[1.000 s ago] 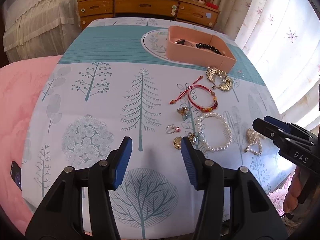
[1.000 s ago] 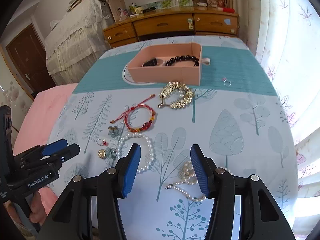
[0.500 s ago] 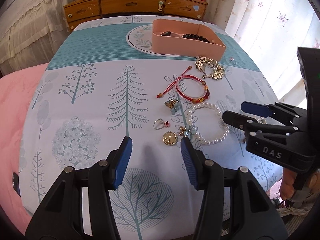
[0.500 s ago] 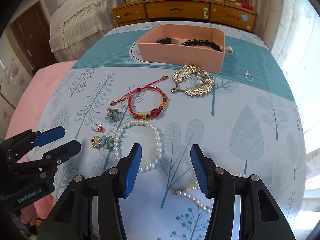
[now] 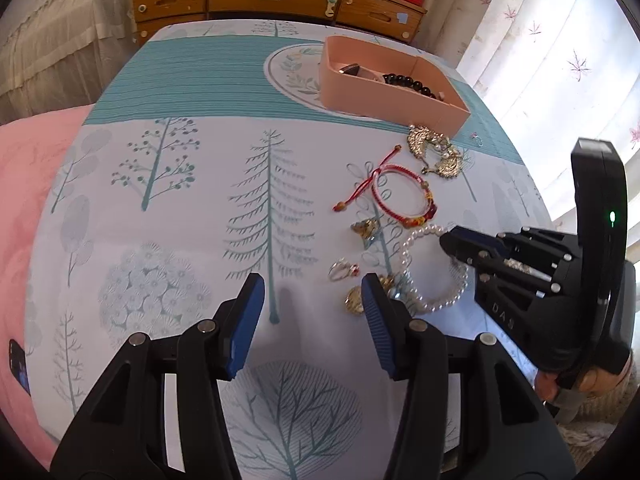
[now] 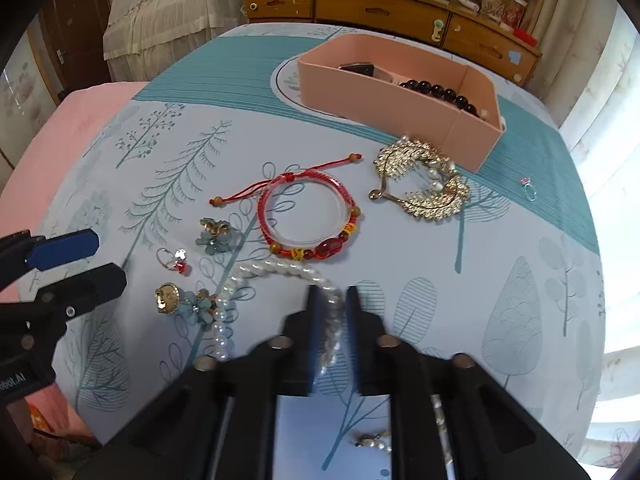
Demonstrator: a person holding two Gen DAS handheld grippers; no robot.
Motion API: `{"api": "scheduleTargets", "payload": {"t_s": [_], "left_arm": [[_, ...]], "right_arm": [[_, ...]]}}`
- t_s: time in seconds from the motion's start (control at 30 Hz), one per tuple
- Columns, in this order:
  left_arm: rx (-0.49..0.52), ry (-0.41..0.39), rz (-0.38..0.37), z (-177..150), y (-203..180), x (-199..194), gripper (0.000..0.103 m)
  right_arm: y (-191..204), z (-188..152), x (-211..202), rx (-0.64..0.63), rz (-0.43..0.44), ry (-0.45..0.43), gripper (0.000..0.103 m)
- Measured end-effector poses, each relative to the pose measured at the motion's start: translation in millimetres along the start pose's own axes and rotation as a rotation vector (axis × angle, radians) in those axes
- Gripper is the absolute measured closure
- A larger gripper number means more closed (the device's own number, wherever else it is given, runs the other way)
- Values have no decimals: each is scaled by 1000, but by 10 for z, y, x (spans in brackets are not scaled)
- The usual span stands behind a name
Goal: Organize jewelry
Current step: 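Grasp the white pearl bracelet with the right tool, then grasp the red string bracelet with the left tool while the right tool lifts the pearls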
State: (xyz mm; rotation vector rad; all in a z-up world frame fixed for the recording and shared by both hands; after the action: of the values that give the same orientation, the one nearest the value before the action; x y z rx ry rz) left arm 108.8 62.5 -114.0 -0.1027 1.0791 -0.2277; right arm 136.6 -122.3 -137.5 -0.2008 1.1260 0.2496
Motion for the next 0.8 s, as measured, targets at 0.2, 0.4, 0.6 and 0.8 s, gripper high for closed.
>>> {"api": "scheduleTargets", "payload": {"t_s": [0.2,0.4,0.6,0.8], "left_arm": [[89,1,-52,431,-263,139,56],[182,67,-30,826,-530,454,58],[222,154,-108,883,-799,607,62],[311,200,-90,796,-1085,751,69]], "right_arm": [[-336,-72,-43,114,22,13,95],[-677,-227,-109,191,22,17,95],[-767,-284,-153,206,39,1,95],[-788,-298,-146,220,62,1,95]]}}
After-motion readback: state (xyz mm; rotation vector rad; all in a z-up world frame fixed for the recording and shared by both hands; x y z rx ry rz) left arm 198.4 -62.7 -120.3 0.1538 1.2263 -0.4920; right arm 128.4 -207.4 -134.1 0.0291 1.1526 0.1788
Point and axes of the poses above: each gripper's, at about its wrist camera, not at the fingertips, and x roughly the way its jaws point, y to its left, z to its top, the point moved 3 cm from there along x, roughly the way its jaws point, and after that the axes turned 1 degree about x, right-handed, at the moved point
